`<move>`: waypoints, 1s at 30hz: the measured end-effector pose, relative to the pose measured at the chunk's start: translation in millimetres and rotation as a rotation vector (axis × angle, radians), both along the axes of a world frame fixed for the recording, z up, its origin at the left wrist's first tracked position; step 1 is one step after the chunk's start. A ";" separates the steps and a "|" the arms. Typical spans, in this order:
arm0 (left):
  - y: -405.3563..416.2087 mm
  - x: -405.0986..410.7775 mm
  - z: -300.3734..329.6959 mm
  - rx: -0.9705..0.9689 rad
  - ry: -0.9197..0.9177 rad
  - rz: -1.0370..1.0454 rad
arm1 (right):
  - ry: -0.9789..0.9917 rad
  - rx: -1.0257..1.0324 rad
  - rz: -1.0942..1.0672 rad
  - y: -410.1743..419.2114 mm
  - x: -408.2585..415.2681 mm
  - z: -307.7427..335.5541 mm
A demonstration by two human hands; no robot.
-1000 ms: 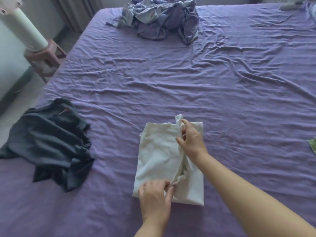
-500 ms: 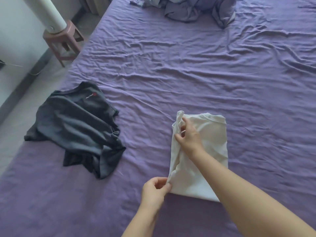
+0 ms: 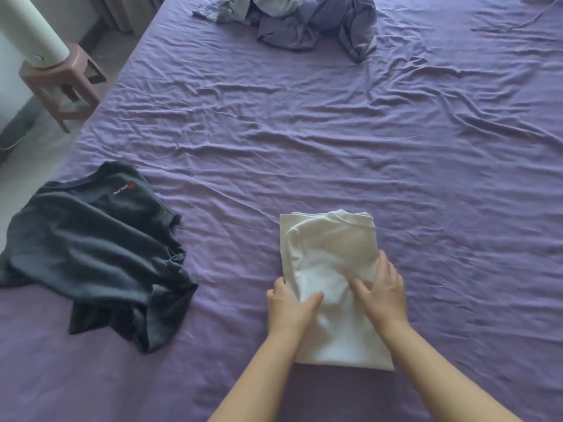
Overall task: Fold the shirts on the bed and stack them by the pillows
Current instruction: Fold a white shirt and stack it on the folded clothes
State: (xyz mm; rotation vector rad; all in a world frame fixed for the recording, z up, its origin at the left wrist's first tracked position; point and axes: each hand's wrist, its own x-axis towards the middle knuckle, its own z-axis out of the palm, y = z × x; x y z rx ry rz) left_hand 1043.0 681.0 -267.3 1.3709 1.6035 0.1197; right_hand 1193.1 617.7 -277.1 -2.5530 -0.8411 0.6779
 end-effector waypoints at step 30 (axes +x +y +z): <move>-200.8 90.0 170.5 -0.419 -0.783 -0.139 | 0.285 0.321 -0.104 -263.3 102.5 205.6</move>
